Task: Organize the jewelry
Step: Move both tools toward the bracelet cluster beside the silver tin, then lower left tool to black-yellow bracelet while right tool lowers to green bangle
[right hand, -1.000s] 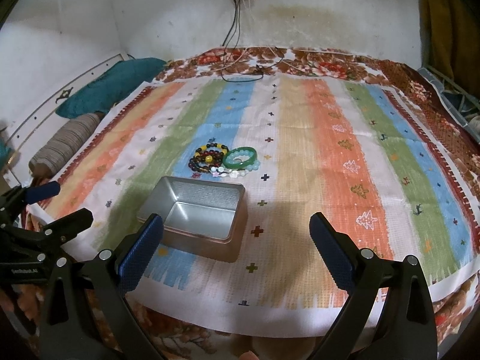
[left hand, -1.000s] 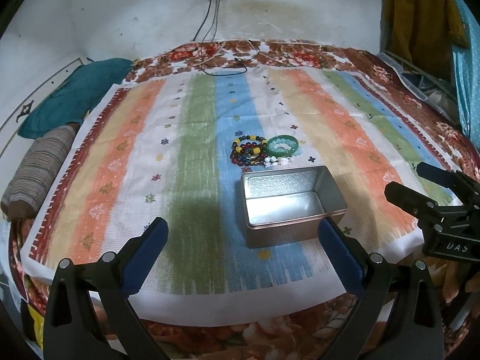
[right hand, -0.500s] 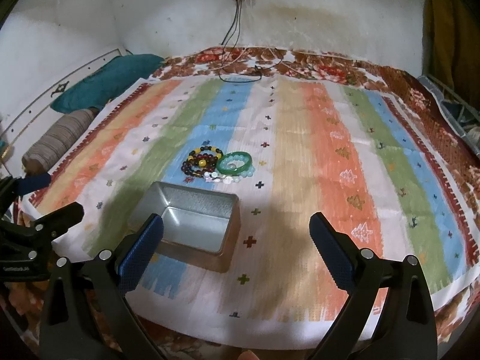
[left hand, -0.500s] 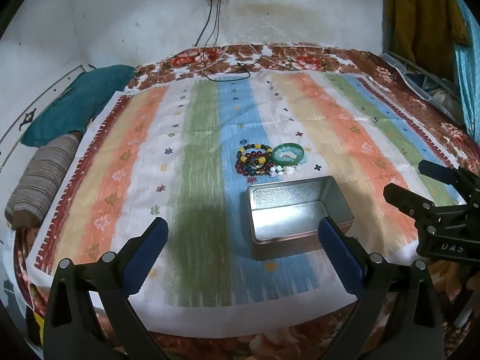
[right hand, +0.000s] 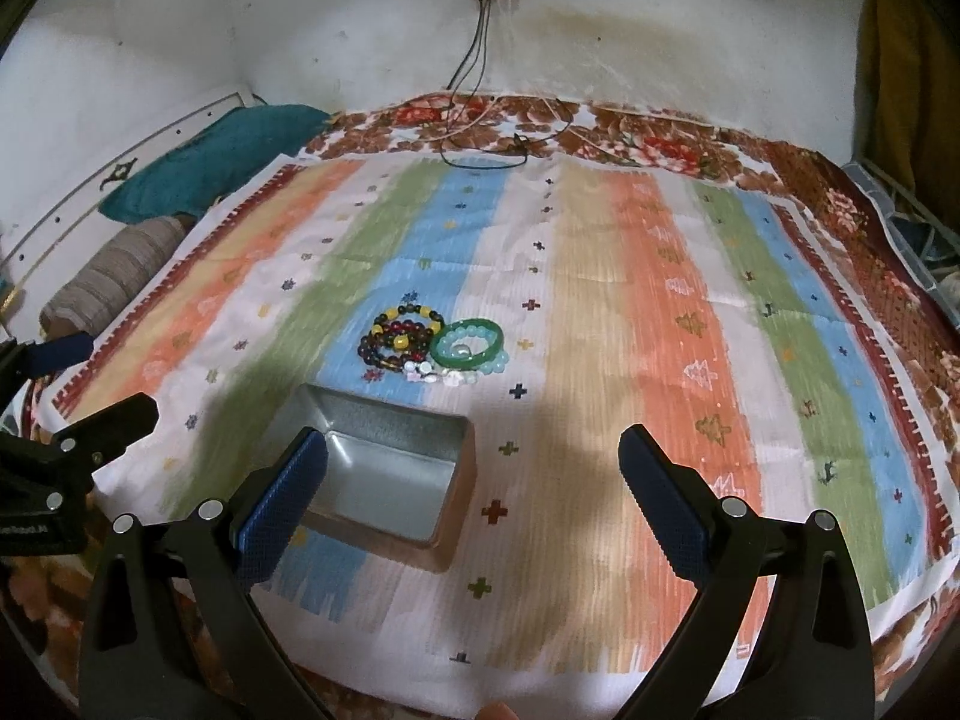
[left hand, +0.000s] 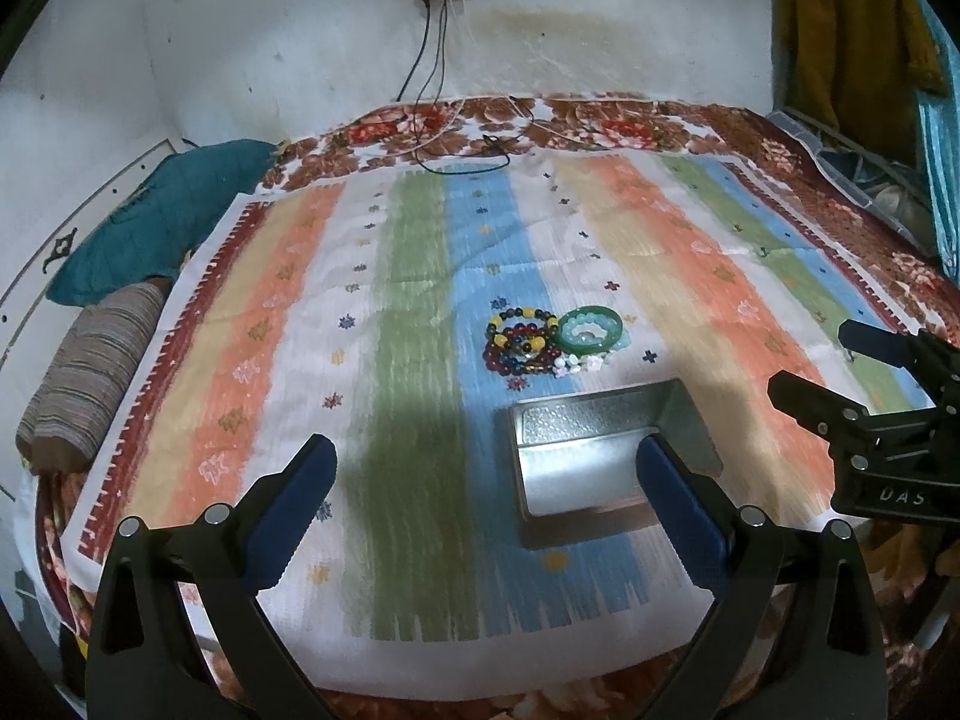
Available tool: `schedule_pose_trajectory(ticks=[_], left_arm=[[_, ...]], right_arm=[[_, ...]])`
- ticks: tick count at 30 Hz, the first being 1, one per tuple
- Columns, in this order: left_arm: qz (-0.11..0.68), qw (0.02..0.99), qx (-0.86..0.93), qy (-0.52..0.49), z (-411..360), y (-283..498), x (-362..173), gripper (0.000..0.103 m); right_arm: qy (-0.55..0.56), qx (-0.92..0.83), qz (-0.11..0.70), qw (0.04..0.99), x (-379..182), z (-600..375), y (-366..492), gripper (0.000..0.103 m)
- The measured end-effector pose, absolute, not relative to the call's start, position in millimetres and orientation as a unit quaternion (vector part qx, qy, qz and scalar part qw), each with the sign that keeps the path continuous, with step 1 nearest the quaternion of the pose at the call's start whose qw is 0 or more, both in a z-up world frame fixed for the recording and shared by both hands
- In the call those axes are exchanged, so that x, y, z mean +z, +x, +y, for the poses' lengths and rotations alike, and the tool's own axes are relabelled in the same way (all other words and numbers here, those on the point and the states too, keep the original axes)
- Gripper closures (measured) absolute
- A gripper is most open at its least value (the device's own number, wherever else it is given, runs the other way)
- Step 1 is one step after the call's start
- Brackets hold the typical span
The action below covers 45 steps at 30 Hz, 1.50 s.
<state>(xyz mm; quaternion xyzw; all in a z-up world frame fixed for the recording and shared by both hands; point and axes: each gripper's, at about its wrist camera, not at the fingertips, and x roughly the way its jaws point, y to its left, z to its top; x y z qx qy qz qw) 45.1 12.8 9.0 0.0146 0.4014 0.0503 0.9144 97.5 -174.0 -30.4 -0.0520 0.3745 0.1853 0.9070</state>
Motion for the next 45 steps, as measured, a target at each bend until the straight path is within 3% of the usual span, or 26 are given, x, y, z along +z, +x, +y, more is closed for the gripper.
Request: schedule_pose_trajectory(ticks=[21, 45], left_arm=[[0.418, 0.904, 0.078, 0.035, 20.1, 104.3, 9.2, 0.006], [0.463, 0.879, 0.091, -0.062, 64.9, 180.9, -12.5, 0.006]], right_arm=[[-0.032, 0.168, 0.401, 0.900, -28.7, -166.4, 155.1, 0.004], [-0.049, 0.164, 0.452, 0.876, -51.3, -146.4, 214.0, 0.004]])
